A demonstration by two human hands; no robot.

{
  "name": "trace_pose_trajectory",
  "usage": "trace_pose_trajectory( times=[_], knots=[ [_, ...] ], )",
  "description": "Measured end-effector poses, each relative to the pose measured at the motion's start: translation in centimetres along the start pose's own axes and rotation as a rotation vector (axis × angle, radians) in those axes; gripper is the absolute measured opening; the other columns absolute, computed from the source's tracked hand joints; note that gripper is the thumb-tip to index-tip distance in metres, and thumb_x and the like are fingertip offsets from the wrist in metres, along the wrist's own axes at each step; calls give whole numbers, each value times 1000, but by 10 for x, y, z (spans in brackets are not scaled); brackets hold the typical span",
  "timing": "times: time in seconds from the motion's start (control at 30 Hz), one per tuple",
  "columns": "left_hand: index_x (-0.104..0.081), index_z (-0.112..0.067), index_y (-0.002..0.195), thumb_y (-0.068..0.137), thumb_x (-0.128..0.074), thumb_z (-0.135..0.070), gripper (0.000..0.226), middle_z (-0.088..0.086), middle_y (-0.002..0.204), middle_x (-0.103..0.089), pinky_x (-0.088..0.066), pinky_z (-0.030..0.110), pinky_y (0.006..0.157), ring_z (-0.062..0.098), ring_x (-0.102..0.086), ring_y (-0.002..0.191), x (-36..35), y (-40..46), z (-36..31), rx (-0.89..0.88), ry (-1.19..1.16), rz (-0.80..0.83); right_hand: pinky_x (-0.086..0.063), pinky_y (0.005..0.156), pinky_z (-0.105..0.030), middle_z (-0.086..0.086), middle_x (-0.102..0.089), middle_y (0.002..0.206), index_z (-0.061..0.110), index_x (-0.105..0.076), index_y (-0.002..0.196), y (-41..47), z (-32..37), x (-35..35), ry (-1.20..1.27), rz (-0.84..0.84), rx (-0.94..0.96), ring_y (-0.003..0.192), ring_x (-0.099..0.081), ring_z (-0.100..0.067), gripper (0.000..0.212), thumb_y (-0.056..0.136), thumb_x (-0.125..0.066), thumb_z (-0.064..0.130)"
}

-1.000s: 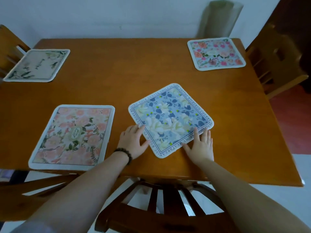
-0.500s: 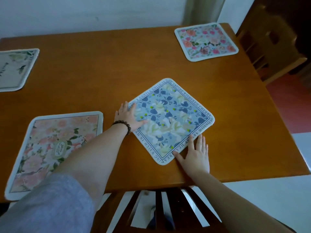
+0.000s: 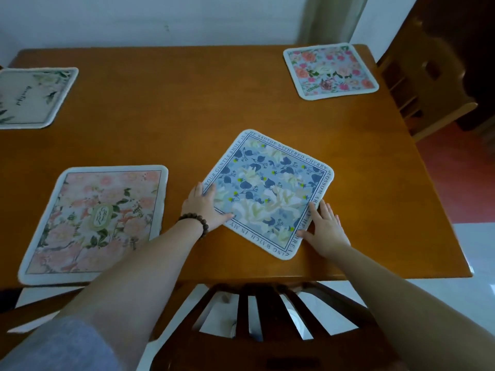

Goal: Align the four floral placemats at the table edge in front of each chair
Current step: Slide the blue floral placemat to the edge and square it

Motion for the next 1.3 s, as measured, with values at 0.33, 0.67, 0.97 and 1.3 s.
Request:
trace_pose_trajectory(
  times=[0.33,0.67,0.97,1.3],
  knots=[
    [-10,-29,150,69,-52,-79,103,19,155,-9,-20,51,110,38,-12,139,-41,-77,-26,90,1,0,-3,117,-42,-5,0,161,21,-8,152,0,-20,11,18,-11,59,147,4,-20,64,99,-42,15],
    [3,-32,151,66,-66,-72,116,11,159,2,-12,51,113,30,-1,145,-53,-114,-35,66,-121,38,-5,116,-45,-12,4,160,20,-1,152,-46,-39,-6,86,-25,-39,146,6,-29,108,74,-50,77],
    [0,-29,151,63,-78,-60,121,12,159,4,-12,45,115,27,2,146,-60,-133,-44,32,-122,28,0,116,-42,-13,15,158,20,6,152,-72,-31,-20,22,49,-31,145,15,-28,129,61,-69,72],
    [10,-17,150,63,-76,-63,131,13,158,1,-12,43,115,28,0,145,-59,-145,-36,104,-52,-40,-2,117,-44,-13,18,157,10,18,148,-92,-41,-12,-32,-17,-152,145,14,-27,139,61,-81,56]
  ],
)
Point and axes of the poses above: each hand's wrist, its own y-axis towards the middle knuckle, its own x-axis out of the back of the hand, z = x × y, the point moved 5 cm from there along y, towards the middle knuckle
